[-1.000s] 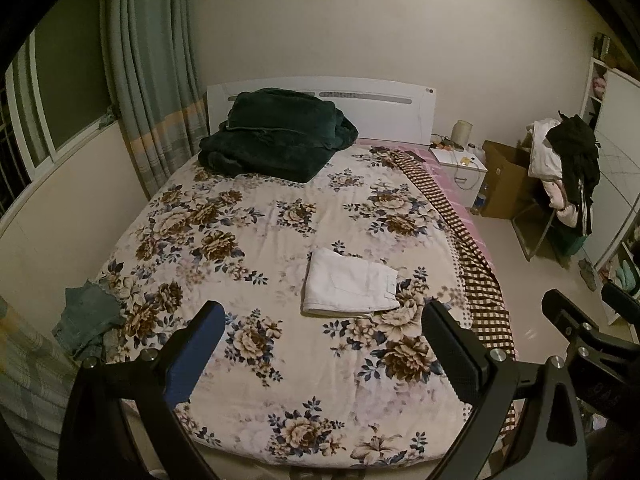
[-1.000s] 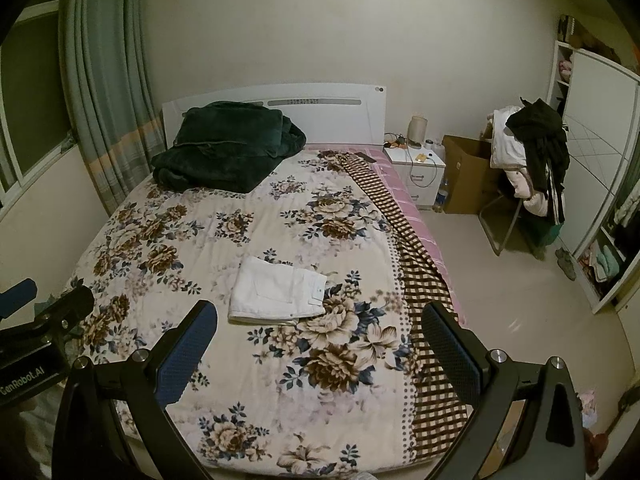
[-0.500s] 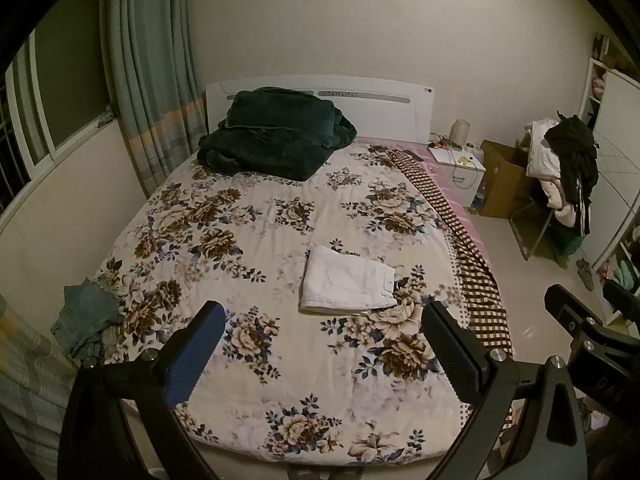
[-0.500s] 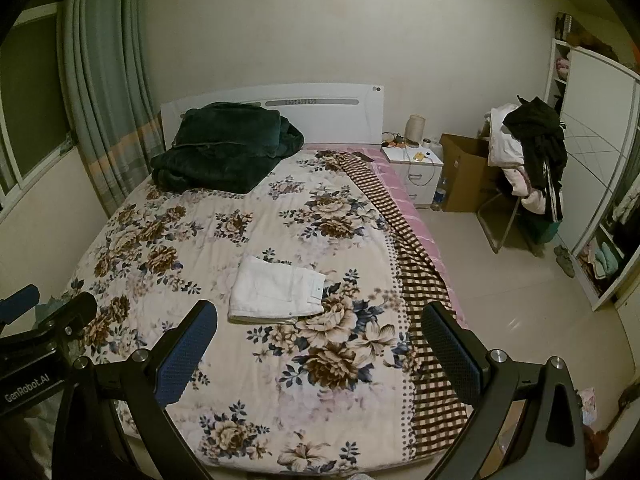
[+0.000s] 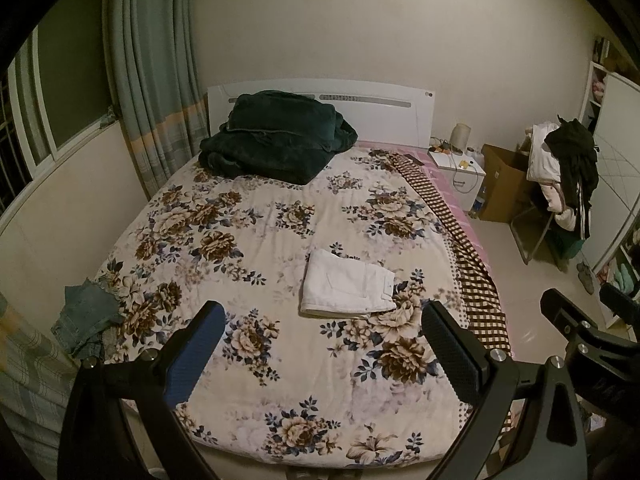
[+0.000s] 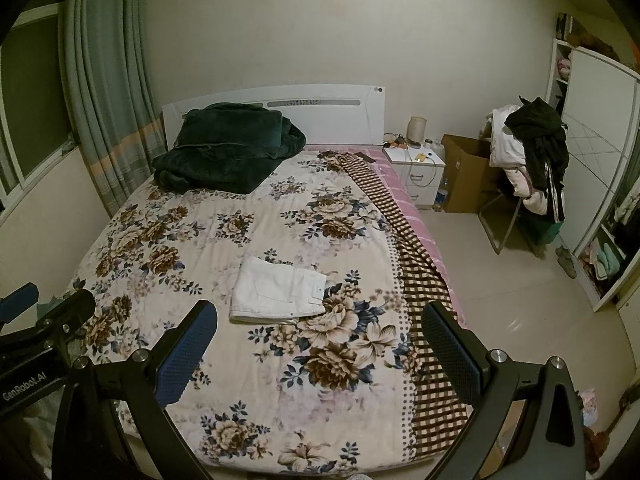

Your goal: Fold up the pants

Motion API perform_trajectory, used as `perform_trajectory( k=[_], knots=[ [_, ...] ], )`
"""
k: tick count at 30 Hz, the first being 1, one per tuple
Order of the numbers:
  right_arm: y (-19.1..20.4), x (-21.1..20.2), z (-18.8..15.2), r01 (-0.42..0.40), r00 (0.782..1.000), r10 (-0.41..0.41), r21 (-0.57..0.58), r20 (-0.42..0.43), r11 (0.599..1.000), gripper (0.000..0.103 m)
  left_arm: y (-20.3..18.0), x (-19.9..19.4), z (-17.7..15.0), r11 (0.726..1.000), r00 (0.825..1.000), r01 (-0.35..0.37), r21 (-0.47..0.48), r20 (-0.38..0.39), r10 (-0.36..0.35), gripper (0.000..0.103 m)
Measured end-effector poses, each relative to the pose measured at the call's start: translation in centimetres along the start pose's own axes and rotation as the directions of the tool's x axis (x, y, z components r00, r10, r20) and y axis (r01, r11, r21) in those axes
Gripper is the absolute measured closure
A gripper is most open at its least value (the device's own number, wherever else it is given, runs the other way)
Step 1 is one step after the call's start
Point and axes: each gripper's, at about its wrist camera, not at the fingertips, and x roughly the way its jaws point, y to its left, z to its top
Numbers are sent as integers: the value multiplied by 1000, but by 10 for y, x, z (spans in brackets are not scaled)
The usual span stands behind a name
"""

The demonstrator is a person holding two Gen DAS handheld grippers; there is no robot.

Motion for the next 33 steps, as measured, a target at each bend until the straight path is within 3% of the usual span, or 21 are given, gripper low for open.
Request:
perform_trajectory(
  k=[33],
  knots=[
    [5, -3, 4, -12, 1000, 12, 6, 3, 1000, 0, 4, -4, 12, 1000, 1000, -4, 7, 16, 4, 3]
  ],
)
